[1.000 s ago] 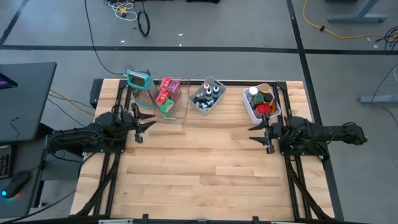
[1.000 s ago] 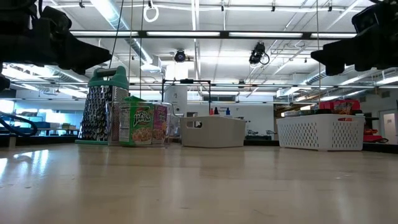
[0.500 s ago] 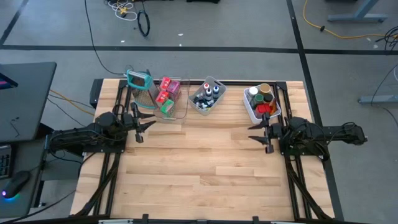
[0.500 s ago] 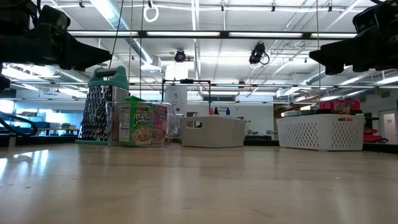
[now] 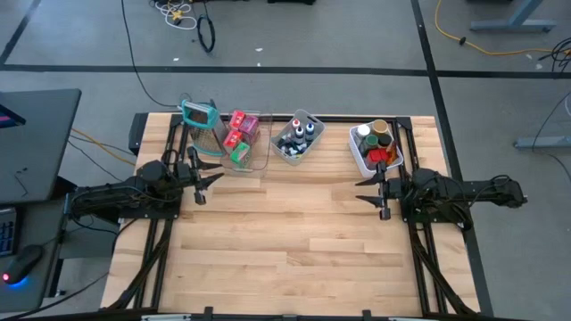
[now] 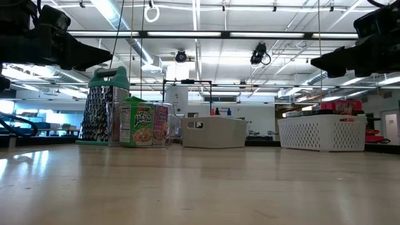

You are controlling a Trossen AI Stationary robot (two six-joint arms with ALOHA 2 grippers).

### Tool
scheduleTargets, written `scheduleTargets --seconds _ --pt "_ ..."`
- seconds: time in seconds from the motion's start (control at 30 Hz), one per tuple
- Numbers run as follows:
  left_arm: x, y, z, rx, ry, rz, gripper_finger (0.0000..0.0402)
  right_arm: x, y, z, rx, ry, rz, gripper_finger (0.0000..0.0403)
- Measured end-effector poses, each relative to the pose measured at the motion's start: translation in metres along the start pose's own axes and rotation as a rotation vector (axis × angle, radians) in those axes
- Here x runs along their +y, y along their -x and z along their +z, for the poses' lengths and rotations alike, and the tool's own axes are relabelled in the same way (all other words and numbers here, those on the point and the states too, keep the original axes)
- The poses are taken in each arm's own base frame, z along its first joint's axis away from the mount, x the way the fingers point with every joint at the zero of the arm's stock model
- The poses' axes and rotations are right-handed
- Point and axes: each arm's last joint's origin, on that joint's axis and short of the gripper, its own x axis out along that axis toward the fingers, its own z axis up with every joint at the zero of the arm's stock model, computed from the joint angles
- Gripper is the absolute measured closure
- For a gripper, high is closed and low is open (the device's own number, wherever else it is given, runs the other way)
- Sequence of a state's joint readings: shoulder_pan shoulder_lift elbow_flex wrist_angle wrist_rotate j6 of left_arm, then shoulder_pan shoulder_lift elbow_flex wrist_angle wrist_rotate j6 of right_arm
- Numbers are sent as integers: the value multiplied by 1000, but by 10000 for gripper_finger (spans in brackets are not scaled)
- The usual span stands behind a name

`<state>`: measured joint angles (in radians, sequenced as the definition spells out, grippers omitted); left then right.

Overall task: Pick & Place Kitchen Items
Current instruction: Return to home position

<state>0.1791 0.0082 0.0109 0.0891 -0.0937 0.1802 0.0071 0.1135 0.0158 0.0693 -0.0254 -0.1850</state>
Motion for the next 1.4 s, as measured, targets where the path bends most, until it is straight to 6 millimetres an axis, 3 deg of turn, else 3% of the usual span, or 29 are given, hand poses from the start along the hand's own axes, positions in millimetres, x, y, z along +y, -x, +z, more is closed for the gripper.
scheduleTargets --seconds 1.4 --pt "0 0 0 0 0 0 267 -1 0 -4 51 -18 -63 225"
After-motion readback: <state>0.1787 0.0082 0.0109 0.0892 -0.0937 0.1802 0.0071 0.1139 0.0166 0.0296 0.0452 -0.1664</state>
